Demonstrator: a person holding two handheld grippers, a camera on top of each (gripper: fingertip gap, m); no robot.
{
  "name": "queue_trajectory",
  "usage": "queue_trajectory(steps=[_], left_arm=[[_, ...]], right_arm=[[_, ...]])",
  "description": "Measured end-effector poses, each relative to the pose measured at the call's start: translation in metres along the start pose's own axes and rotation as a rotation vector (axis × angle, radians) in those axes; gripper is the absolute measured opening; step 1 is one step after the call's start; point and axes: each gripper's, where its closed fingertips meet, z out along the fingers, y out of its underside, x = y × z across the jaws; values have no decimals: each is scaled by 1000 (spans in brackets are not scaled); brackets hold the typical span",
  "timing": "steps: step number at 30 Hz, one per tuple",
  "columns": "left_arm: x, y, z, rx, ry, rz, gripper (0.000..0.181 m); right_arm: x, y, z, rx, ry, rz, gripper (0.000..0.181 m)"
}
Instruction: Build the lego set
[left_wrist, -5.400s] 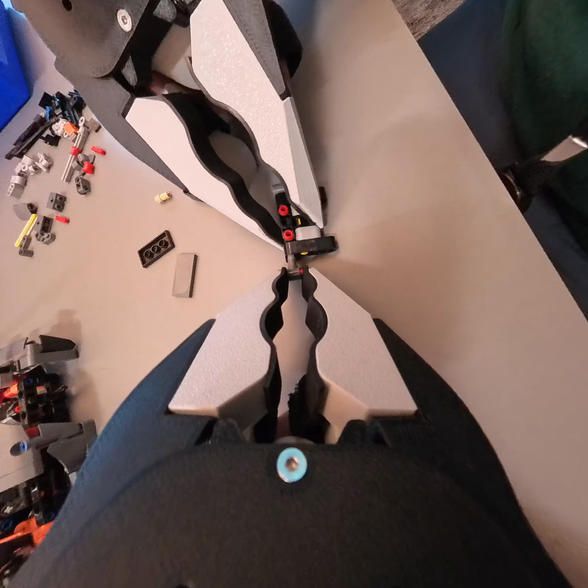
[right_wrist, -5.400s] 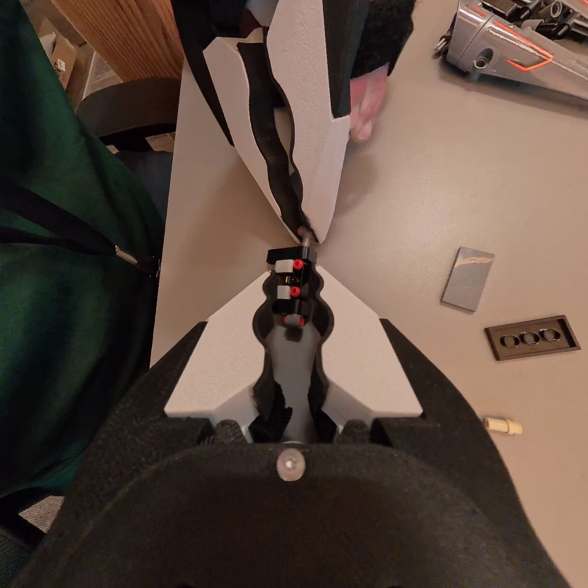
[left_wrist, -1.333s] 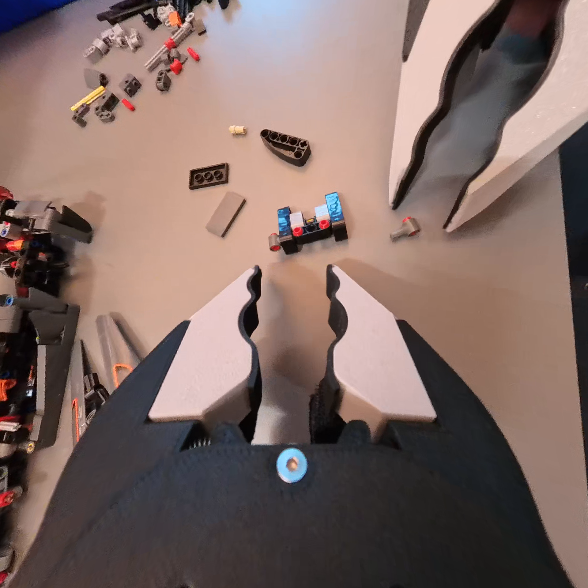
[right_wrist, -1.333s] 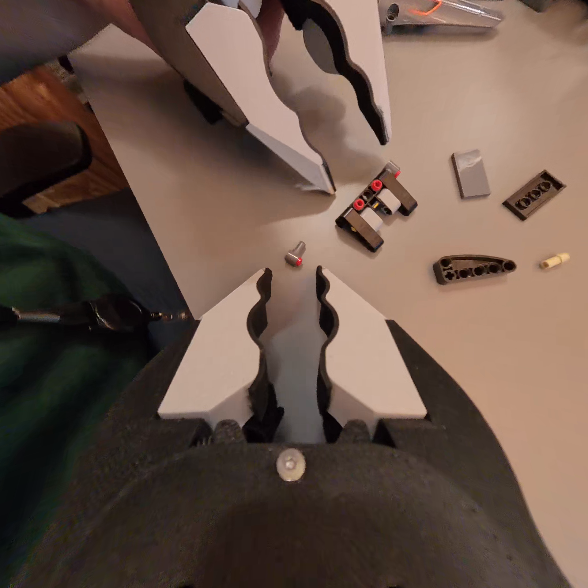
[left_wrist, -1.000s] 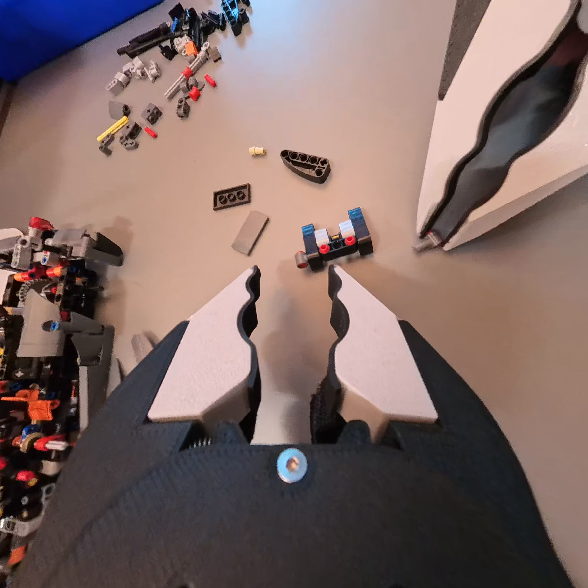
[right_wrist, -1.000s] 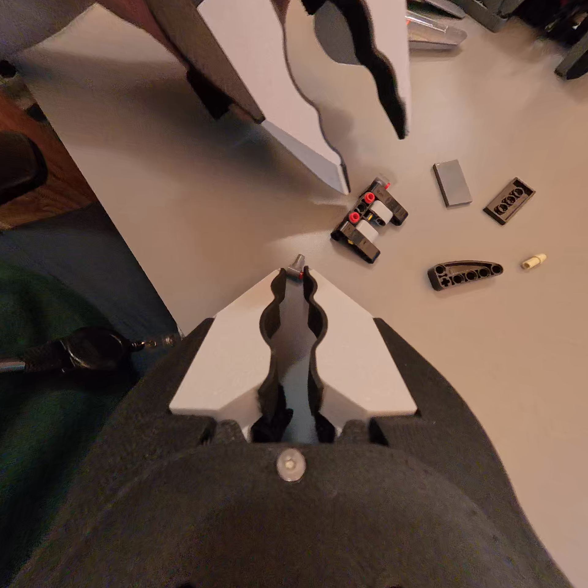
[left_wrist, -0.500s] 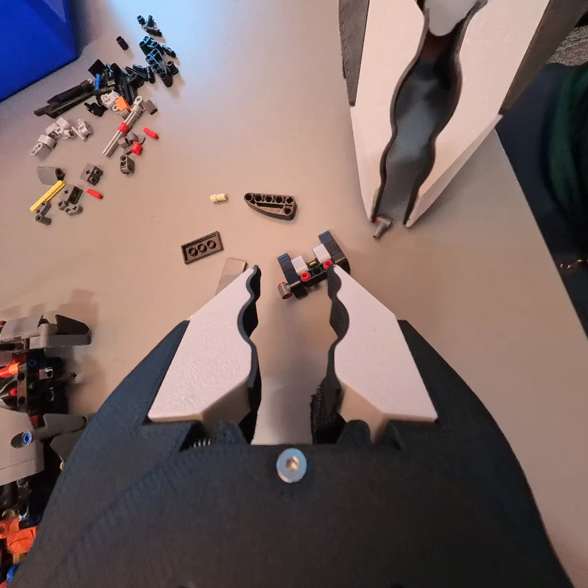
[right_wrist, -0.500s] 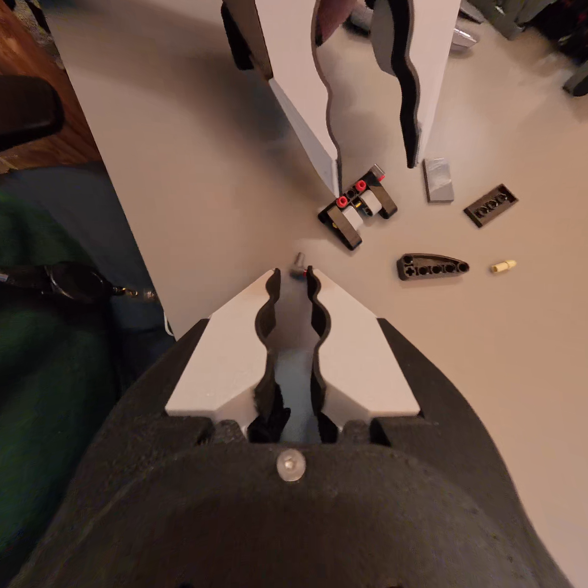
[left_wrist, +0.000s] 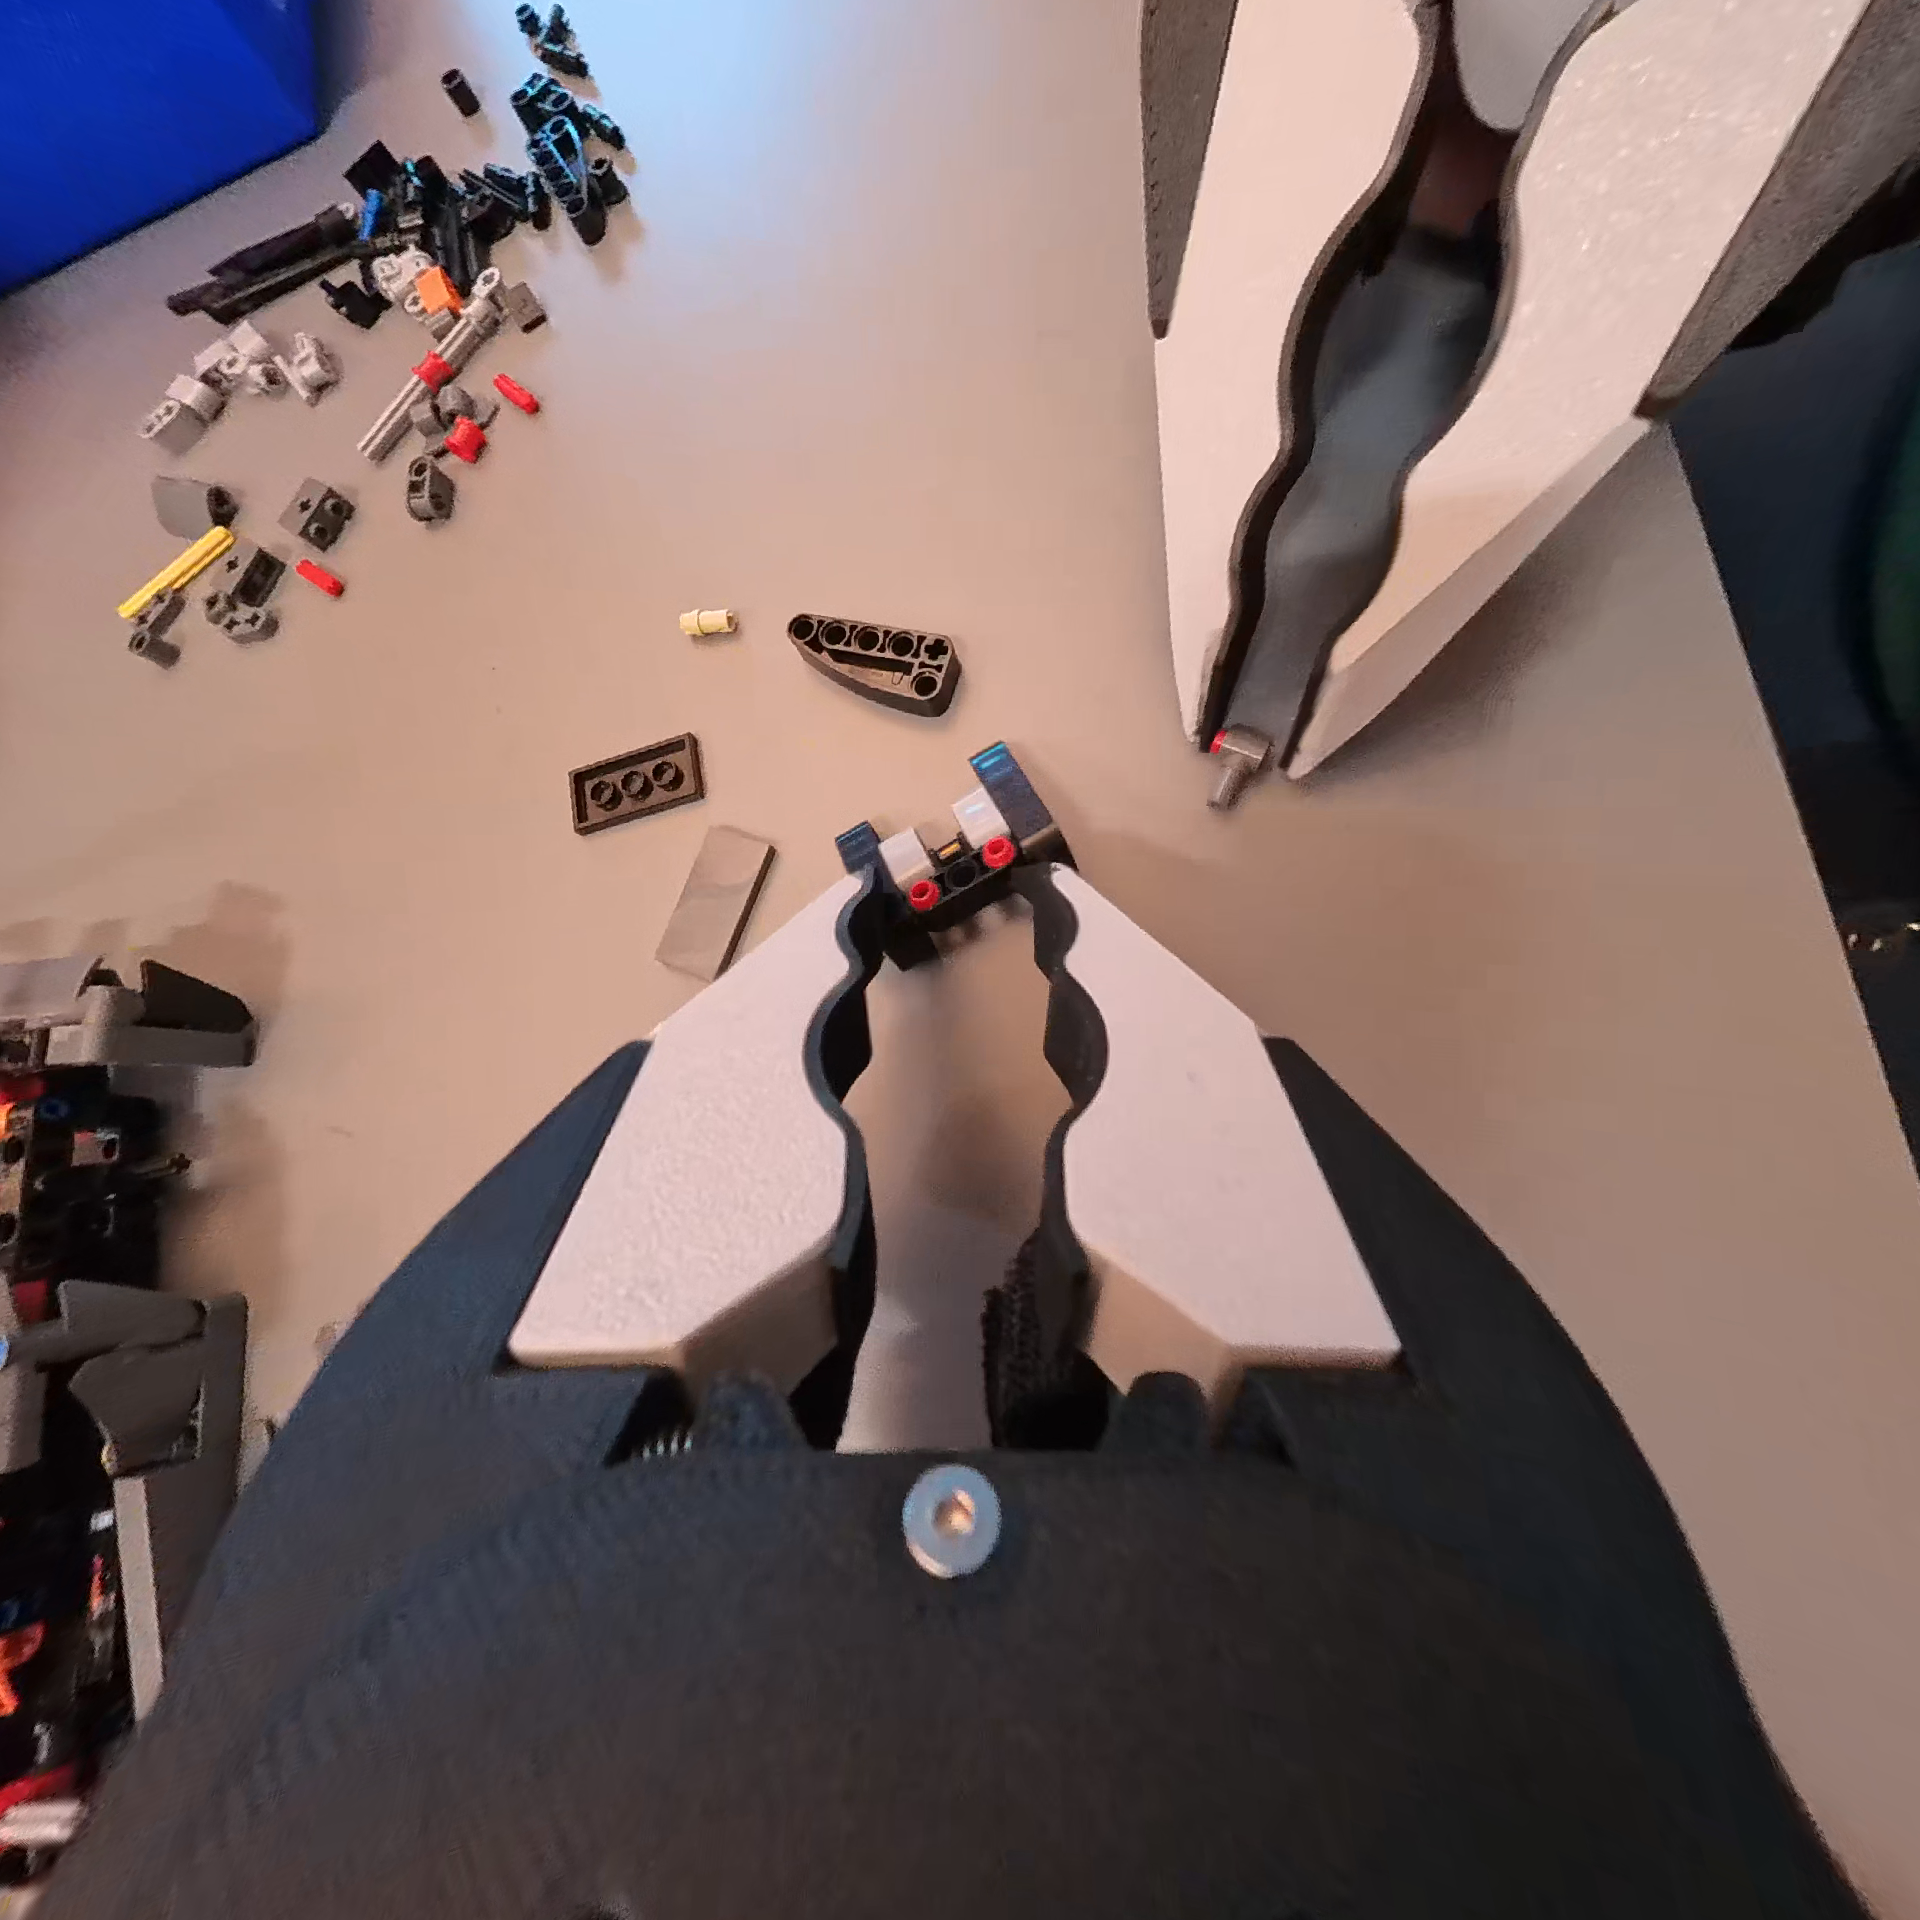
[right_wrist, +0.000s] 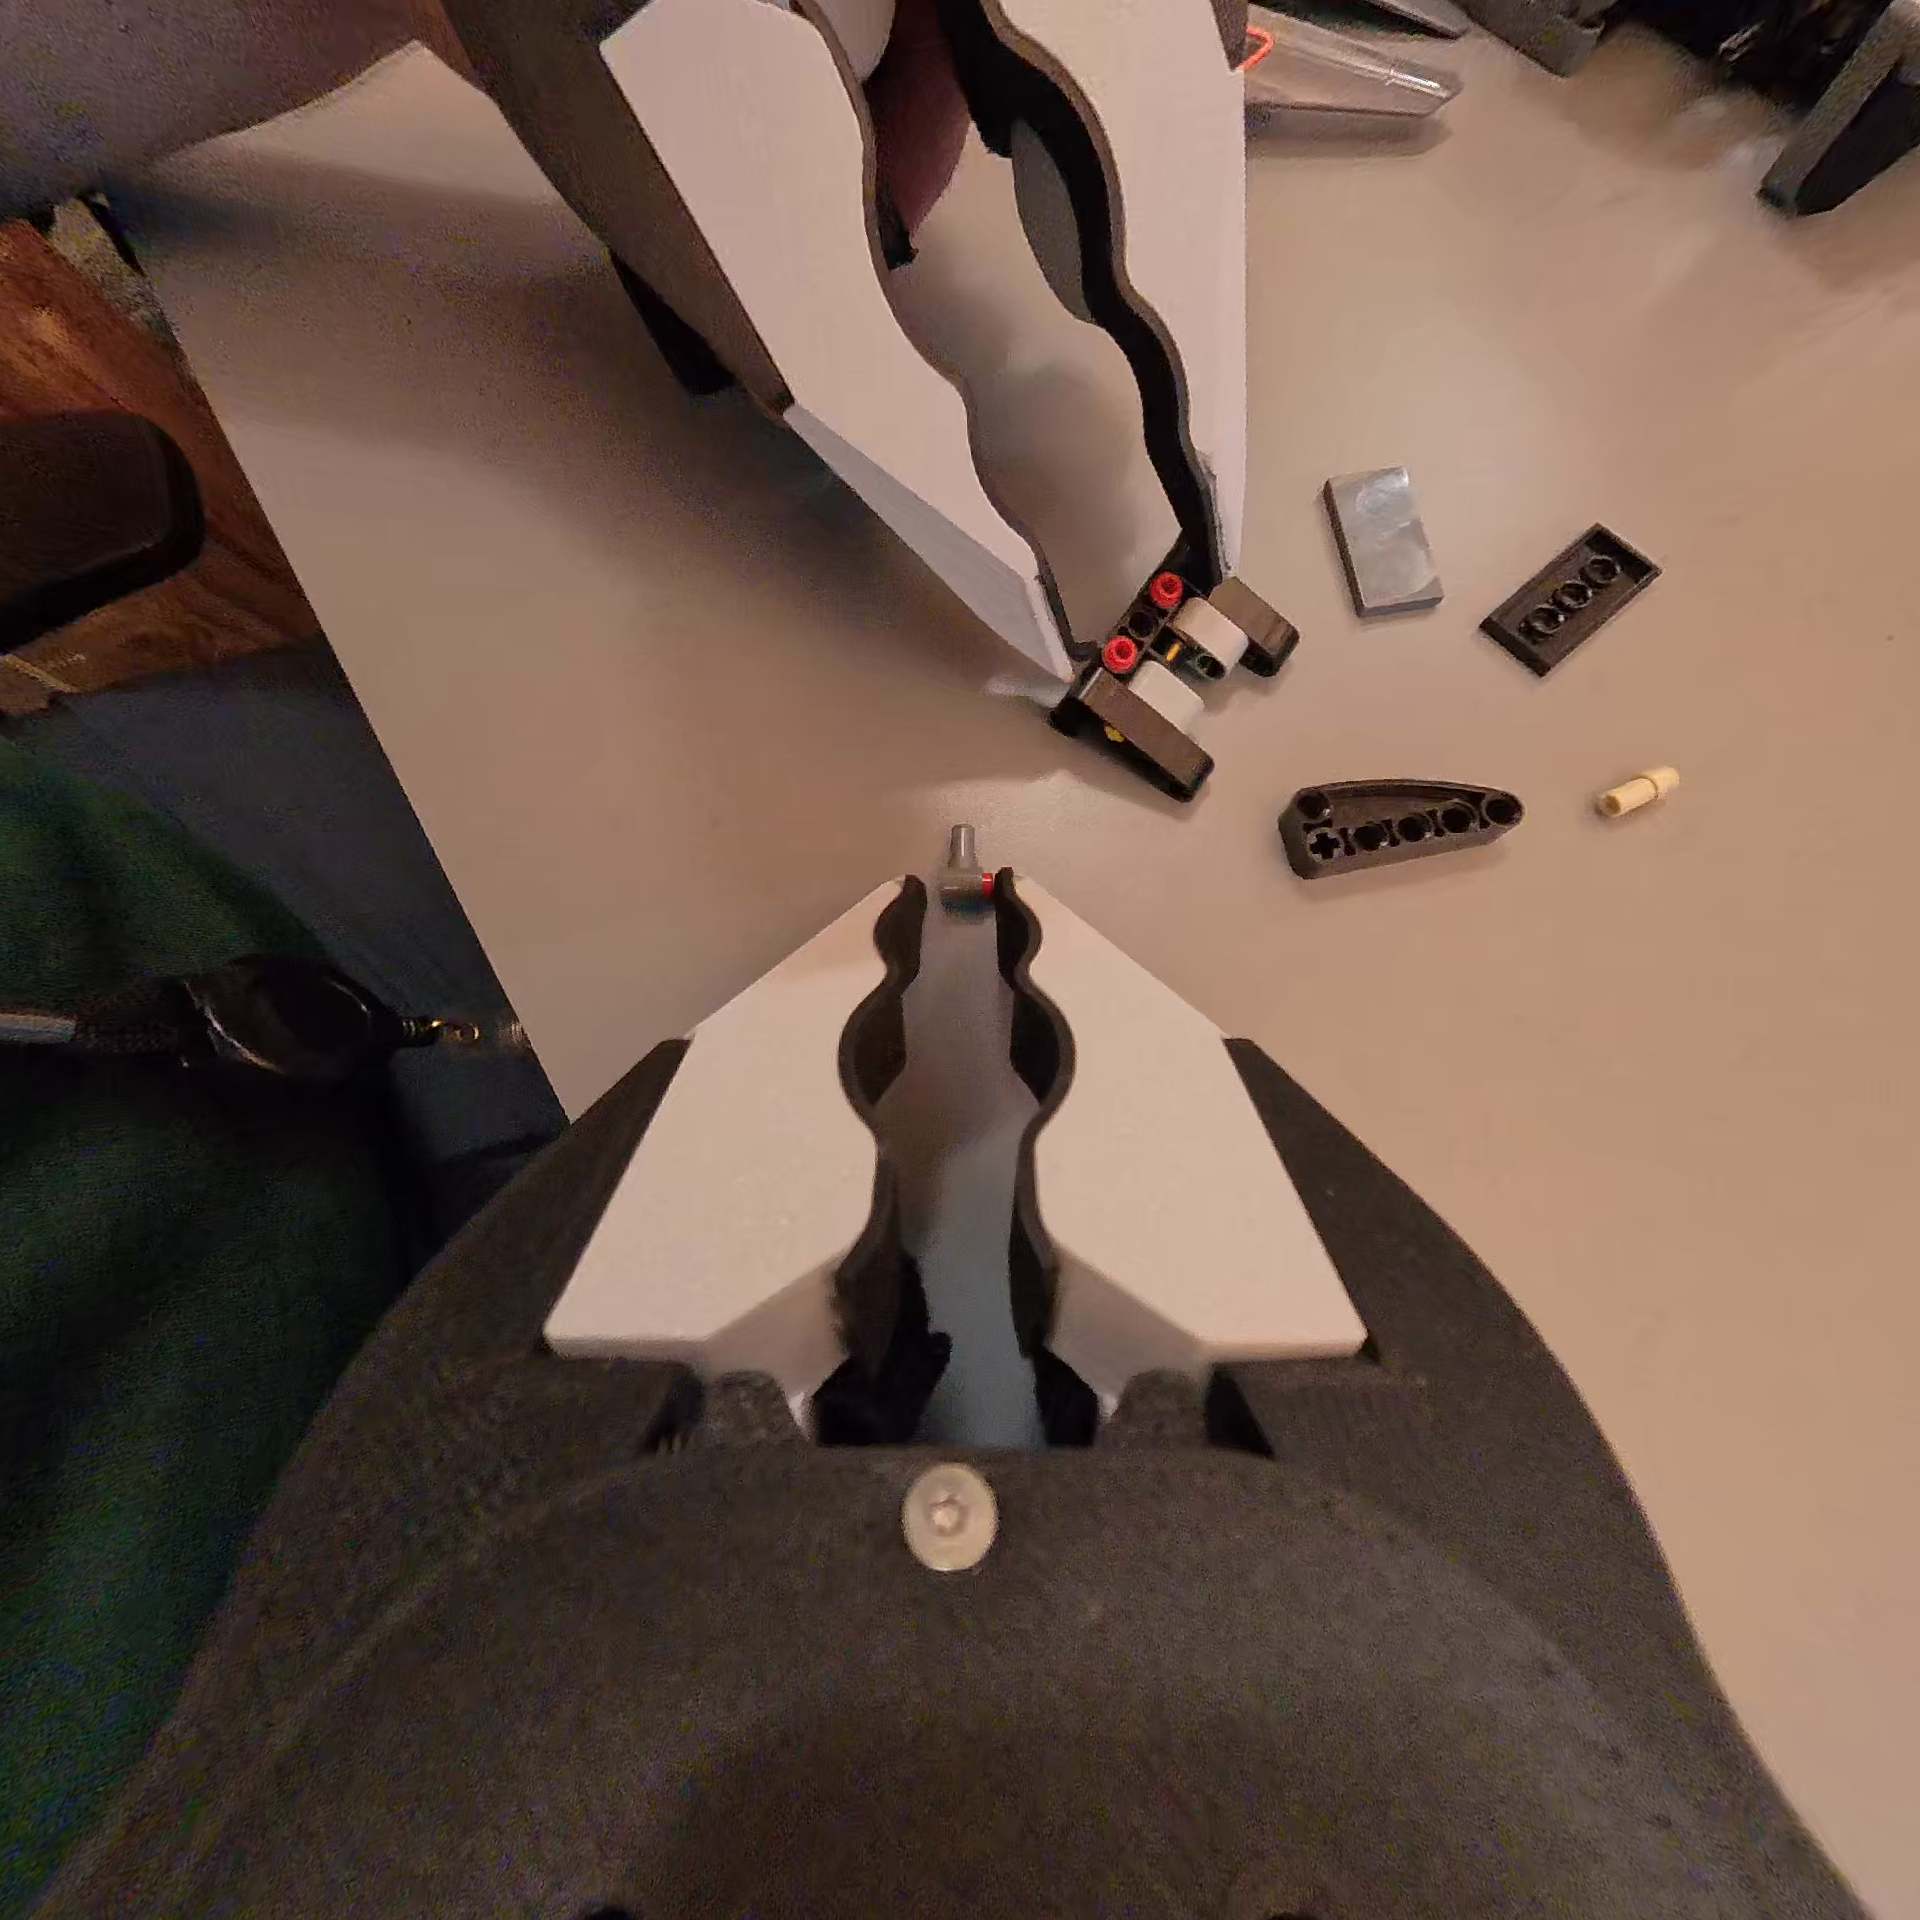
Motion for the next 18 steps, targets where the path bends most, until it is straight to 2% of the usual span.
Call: queue_trajectory(steps=[6, 10, 18], left_arm=[[1, -1, 1, -29, -91, -59, 26], [4, 2, -2, -87, -154, -8, 29], [2, -8, -7, -34, -49, 102, 37]], right_arm=[[2, -1, 1, -4, 15, -10, 8], [3, 0, 0, 7, 1, 11, 8], [15, -1, -1, 15, 25, 36, 8]])
